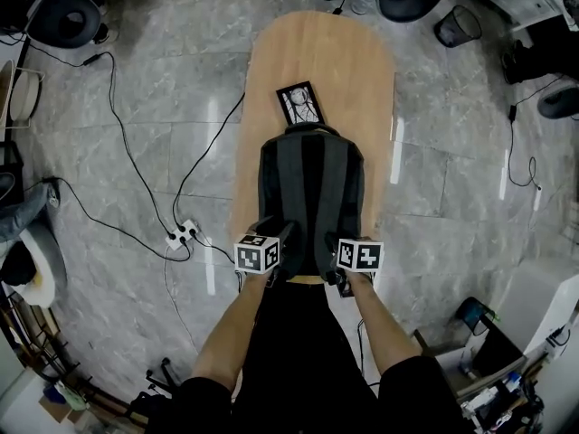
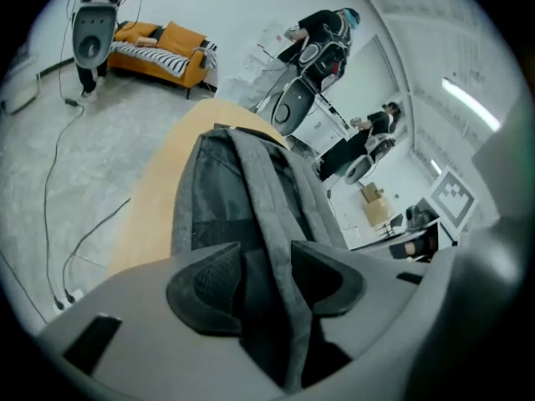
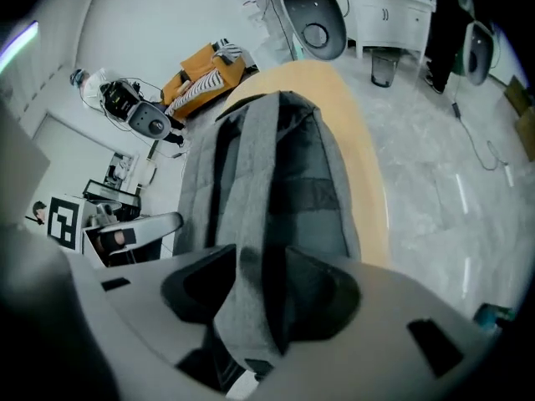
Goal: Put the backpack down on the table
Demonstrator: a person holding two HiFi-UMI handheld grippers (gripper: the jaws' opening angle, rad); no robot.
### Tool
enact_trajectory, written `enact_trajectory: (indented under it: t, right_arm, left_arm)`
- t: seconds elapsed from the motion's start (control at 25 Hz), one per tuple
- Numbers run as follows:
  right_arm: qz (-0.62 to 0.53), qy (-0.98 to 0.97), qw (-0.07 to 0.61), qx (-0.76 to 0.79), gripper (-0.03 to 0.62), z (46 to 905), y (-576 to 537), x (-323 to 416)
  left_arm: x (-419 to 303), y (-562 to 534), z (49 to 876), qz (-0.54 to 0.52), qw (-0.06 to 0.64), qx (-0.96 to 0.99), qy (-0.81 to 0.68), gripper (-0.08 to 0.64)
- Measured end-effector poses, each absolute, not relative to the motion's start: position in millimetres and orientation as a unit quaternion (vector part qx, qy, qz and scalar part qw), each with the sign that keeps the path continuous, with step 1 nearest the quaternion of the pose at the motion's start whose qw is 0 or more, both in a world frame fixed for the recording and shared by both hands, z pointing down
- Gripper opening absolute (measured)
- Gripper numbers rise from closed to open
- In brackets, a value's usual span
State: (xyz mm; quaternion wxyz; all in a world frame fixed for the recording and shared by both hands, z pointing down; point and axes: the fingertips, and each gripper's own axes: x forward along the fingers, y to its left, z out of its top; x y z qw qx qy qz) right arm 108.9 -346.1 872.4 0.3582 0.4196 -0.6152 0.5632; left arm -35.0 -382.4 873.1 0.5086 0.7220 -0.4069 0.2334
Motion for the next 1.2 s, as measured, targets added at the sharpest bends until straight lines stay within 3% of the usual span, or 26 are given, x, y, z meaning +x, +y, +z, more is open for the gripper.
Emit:
enact_trajectory:
  t: [0.24,0.44,0.6,0.88,1.2]
  right_arm:
    - [0.551,-0.628,0.307,0.455,0.165,844,-328,123]
    - [0.533,-0.673,0.213,0.467,0.059,790,-324,124]
    - [0.52,-0.708,0.157,0.452,0.014,736,-313,115]
    - [0.415,-0.77,0.092,0.476,0.011,645,-298,103]
    - [0.238,-0.81,0.086,0.529,0.011,564,-243,97]
  left_arm:
    - [-60,-362,848,0.214,0.492,0.717,-0.445,0.192]
    - [-60,-336,790,0.182,0.439,0.749,-0.462,0.074]
    - [-42,-312,730,0.178,0.37,0.784,-0.465,0.032]
    - [-12,-286,638,0.169,0.266,0.823,-0.473,0.017]
    - [-8,-235,578,0.137,0.227,0.836,-0.48,0.017]
